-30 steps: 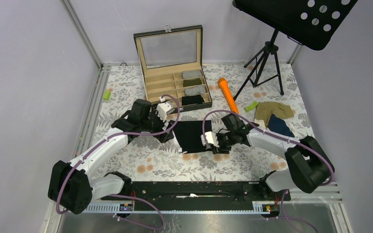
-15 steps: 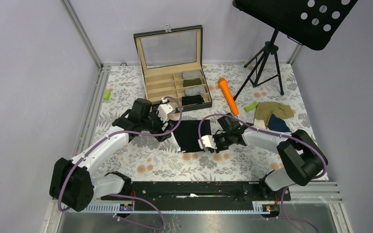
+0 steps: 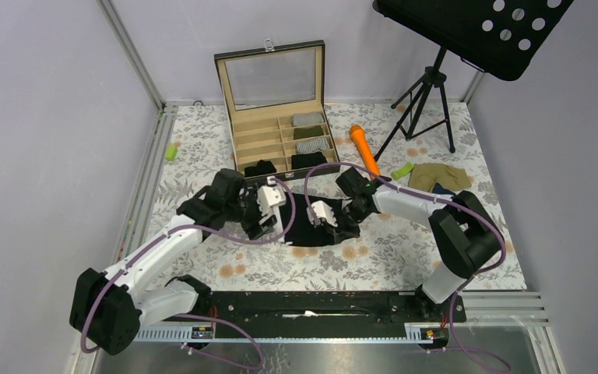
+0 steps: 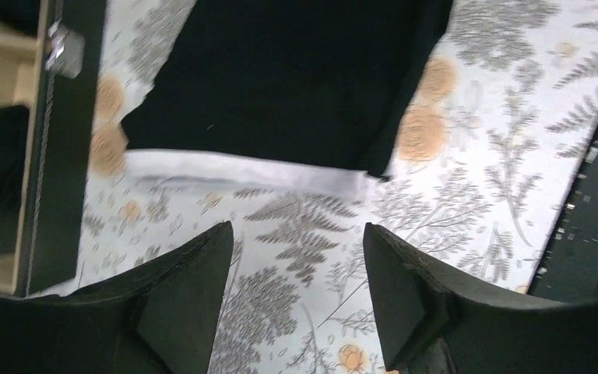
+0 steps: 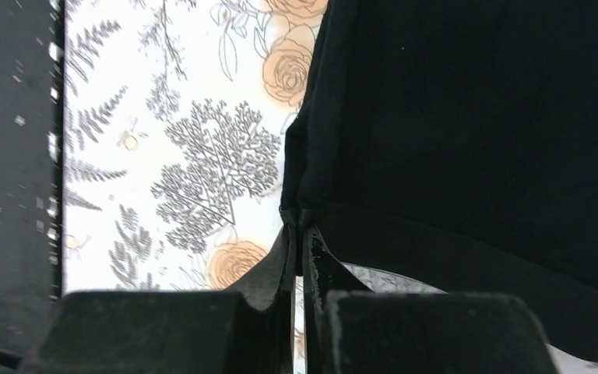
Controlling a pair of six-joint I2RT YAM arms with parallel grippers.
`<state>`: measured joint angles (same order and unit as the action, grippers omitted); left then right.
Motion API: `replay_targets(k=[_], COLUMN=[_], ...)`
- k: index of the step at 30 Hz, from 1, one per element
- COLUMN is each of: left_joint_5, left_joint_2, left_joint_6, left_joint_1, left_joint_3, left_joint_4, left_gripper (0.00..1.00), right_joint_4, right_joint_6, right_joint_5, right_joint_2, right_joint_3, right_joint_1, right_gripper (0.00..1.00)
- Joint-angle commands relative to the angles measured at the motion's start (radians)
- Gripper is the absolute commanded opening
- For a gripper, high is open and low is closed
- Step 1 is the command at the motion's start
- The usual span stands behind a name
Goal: Roll the underwear
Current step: Fold the underwear at the center of the board.
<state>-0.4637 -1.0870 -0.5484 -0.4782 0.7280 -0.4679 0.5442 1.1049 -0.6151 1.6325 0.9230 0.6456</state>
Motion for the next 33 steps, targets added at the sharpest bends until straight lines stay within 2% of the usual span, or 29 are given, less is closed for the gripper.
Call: replay_targets(k=[1, 4, 8, 11, 16, 21, 26, 33], left_joint_5=[-0.055, -0.035, 0.008, 0.067, 0.084, 0.129, 0.174, 0.157], left_joint_2=[0.020, -0.013, -0.068, -0.123, -0.139, -0.142, -0.142, -0.151], left_joint_6=[-0.074, -0.074, -0.039, 0.003, 0.011, -0.018, -0.078, -0.054], left_joint_1=[-0.127, -0.238, -0.298, -0.308, -0.325, -0.335, -0.335, -0.336], left_joint_3=[-0.017, -0.040, -0.075, -0.081, -0.119, -0.154, -0.214, -0.202], left_joint_4=[0.014, 0.064, 0.173, 0.237, 0.303, 0.344, 0.389, 0.399], left_gripper=[0.67, 0.65, 0.63, 0.59, 0.63, 0.62, 0.51, 0.33], right_joint_4=[0.119, 0.080, 0.078, 0.079, 0.079, 0.073, 0.061, 0.056], right_joint_6=[-0.175, -0.222, -0.231, -0.229, -0.227, -0.241, -0.256, -0.258], right_joint_5=[-0.086, -0.059, -0.053, -0.044, -0.033, -0.034, -0.028, -0.021], right_joint_2=[0.048, 0.066, 0.078, 0.082, 0.092, 0.099, 0.098, 0.097], right_joint_3=[0.032, 0.016, 0.013, 0.013, 0.022, 0.026, 0.021, 0.018], right_joint_1=[0.009, 0.008, 0.007, 0.007, 0.007, 0.008, 0.008, 0.007], right_gripper=[0.00, 0.00, 0.00, 0.00, 0.00, 0.00, 0.00, 0.00])
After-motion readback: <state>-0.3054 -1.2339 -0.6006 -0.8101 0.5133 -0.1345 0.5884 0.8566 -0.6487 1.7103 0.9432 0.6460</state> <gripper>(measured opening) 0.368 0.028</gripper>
